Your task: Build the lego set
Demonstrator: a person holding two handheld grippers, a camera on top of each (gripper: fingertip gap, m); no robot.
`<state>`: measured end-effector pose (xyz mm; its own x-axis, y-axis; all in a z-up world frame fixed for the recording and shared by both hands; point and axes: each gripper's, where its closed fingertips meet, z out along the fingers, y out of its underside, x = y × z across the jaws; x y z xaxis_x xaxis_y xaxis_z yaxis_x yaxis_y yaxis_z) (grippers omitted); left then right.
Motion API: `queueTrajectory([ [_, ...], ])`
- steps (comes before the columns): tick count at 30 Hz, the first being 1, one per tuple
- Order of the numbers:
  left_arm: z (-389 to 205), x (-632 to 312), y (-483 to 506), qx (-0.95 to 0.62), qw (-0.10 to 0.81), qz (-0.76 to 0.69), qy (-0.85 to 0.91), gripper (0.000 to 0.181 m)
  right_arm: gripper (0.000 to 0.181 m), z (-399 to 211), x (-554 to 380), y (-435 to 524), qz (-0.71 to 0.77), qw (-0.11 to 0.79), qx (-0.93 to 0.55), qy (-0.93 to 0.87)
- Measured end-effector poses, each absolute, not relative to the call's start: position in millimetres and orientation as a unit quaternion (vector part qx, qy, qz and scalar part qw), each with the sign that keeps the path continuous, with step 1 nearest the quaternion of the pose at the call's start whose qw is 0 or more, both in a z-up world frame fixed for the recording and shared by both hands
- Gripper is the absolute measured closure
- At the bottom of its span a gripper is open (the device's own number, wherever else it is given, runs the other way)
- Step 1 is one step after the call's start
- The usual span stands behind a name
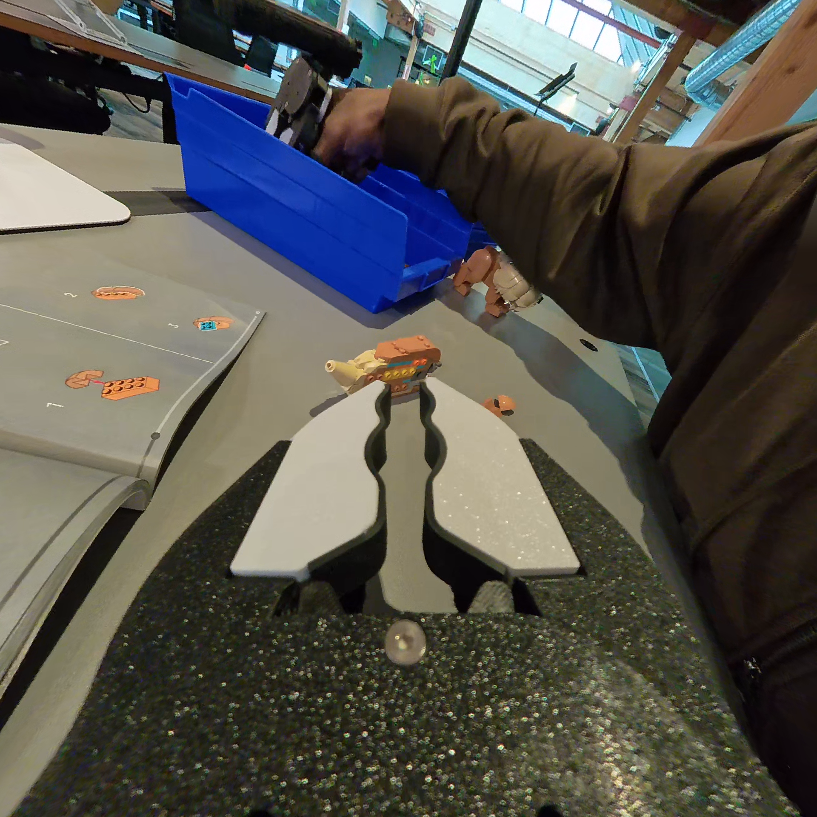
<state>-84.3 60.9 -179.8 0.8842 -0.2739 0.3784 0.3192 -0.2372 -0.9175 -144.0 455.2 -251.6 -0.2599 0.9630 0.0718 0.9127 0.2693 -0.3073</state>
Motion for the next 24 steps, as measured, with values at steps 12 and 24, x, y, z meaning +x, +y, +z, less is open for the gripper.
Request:
queueTrajectory([
  [12, -180, -84, 61, -0.749, 0.618, -0.240, -0.015, 0.169, 0.163, -264, -138, 445, 0.080, 0.099, -0.593, -0.795],
  [24, -179, -84, 60, -0.748, 0.618, -0.240, -0.015, 0.169, 0.164, -228, -134, 424, 0.108, 0.159, -0.575, -0.795],
])
